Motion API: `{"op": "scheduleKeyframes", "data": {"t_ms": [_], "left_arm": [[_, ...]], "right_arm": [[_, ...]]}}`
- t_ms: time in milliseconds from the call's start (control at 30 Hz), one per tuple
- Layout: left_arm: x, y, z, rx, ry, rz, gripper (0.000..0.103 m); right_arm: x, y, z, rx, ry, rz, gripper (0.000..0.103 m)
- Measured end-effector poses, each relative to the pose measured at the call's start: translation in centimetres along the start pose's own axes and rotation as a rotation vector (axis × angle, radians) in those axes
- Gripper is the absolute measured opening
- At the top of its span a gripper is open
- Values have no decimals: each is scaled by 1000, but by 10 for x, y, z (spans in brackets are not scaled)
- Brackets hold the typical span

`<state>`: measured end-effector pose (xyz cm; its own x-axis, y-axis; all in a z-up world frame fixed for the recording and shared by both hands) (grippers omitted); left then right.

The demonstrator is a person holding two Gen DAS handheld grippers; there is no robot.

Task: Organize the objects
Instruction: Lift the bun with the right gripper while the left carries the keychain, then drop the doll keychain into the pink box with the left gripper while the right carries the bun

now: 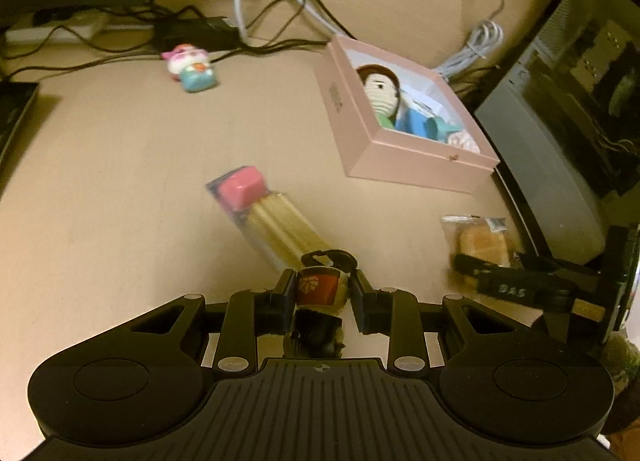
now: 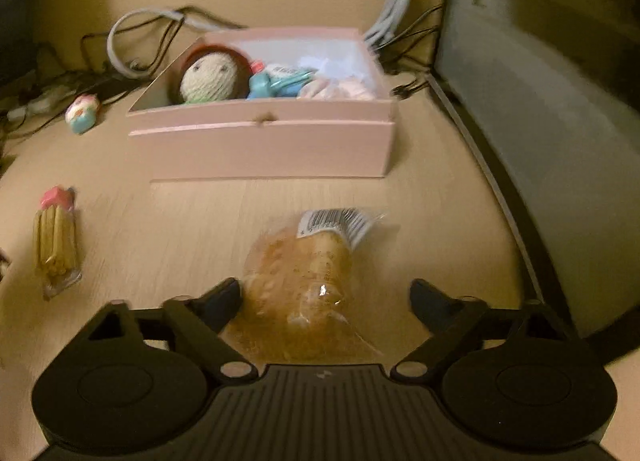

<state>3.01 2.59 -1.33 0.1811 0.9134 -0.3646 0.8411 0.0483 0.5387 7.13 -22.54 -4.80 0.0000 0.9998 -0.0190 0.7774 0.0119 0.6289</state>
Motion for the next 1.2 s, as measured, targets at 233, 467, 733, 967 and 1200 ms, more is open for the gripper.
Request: {"op": "scheduleKeyframes", "data": {"t_ms": [233, 467, 733, 967, 1200], "left_arm": [[-25, 15, 10, -12, -34, 56, 32], [-67, 78, 6, -134, -115, 150, 32], [-133, 168, 24, -293, -151, 319, 32], [-132, 158, 136, -153, -39, 387, 32], [-132, 165, 124, -265, -81, 318, 32]], "right_arm": [[12, -1, -5, 4, 32, -90, 57], [-10, 16, -55, -75, 76, 17, 55], [-13, 32, -95, -175, 84, 12, 55], [-18, 21, -89, -153, 68, 16, 55], [-30, 19, -80, -126, 42, 23, 55]]}}
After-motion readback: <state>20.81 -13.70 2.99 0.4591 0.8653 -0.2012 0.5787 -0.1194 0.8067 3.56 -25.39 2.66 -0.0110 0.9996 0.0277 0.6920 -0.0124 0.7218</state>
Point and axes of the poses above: each gripper's, at about its wrist camera, not at the fingertips, and z roughly the way its jaws point, x to its left, y to its top, the point moved 10 cm from there along z, roughly the way its jaws point
